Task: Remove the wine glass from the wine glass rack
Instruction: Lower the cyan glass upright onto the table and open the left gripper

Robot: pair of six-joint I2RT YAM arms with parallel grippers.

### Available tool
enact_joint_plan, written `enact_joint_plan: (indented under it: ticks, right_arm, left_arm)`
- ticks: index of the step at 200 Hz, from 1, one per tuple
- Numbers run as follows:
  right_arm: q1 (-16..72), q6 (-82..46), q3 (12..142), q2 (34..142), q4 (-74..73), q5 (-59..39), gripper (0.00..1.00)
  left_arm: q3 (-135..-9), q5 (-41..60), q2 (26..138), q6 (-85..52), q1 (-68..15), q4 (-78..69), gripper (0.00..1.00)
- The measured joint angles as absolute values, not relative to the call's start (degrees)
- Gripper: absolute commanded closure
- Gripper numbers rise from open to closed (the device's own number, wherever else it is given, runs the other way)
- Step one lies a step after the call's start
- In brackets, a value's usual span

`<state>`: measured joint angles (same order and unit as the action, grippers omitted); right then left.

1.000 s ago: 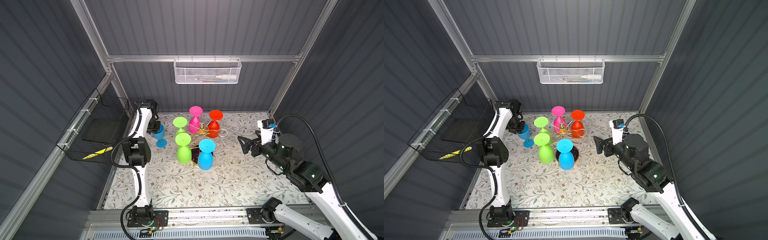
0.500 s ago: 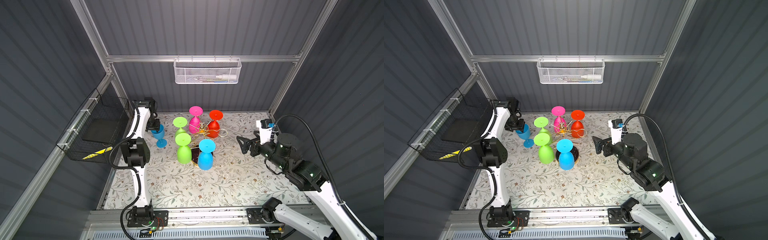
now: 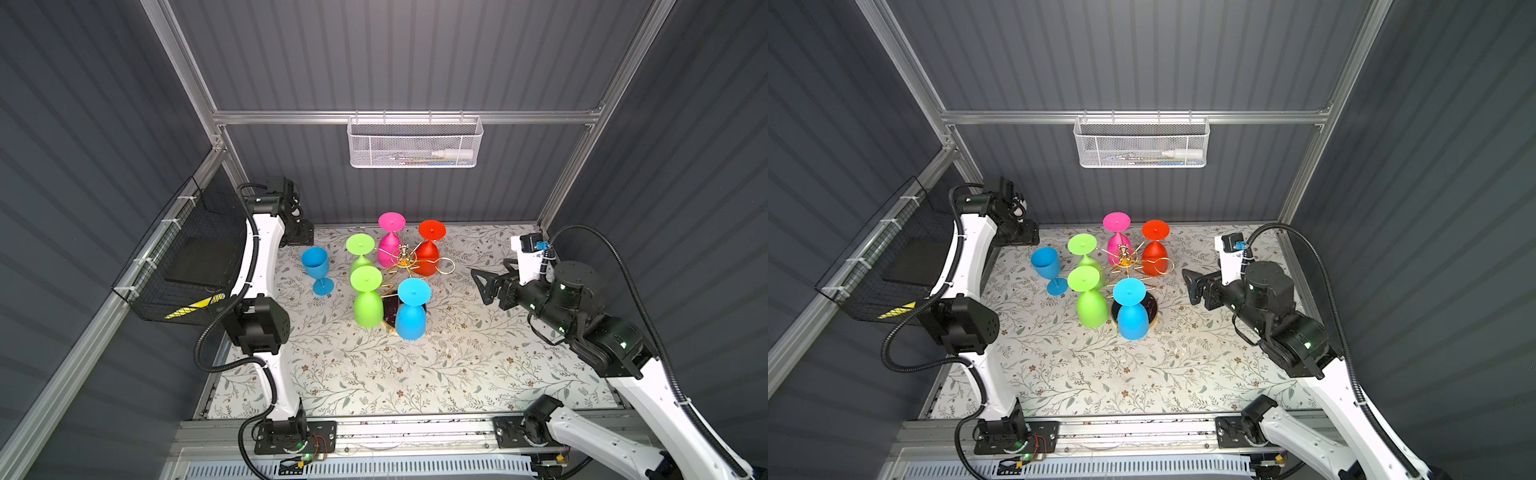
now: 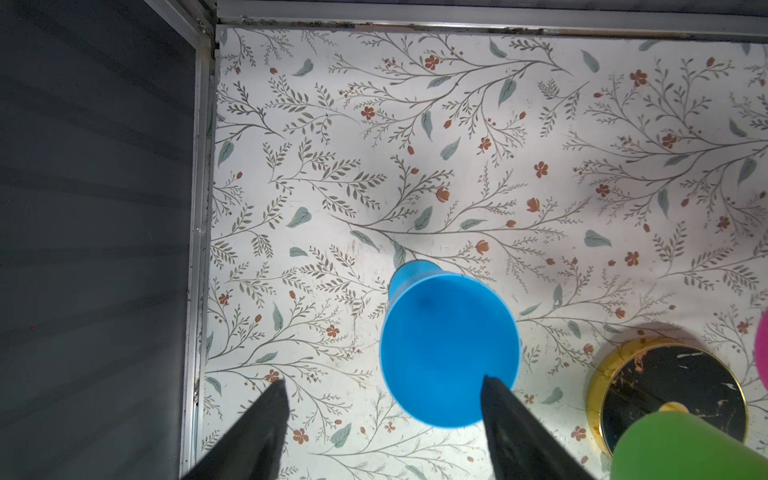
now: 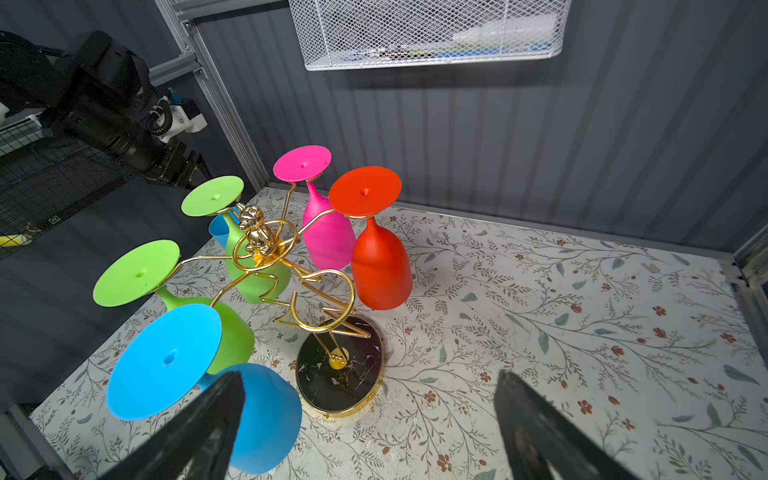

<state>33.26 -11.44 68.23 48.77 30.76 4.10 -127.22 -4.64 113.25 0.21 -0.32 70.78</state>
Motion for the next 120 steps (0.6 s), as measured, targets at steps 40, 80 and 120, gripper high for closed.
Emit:
enact_joint_plan:
  ticks: [40,80,120]
  right_arm:
    - [33.2,-13.7,69.4,50.1,31.4,-0.2,0.08]
    - [33.2,-20.2,69.4,52.1,30.5,-8.0,0.13]
    - [33.2,-30.5,66.3,52.1,25.8,-15.3,0.21]
  left_arm:
    - [-118.3,-2.8,102.5,0.1,-0.3,62.4,0.25]
    - [-100.0,2.4,82.6,-1.2,-0.3,44.4,0.19]
    - [-79.2,7.0,64.3,-4.0,-0.3,22.2,0.11]
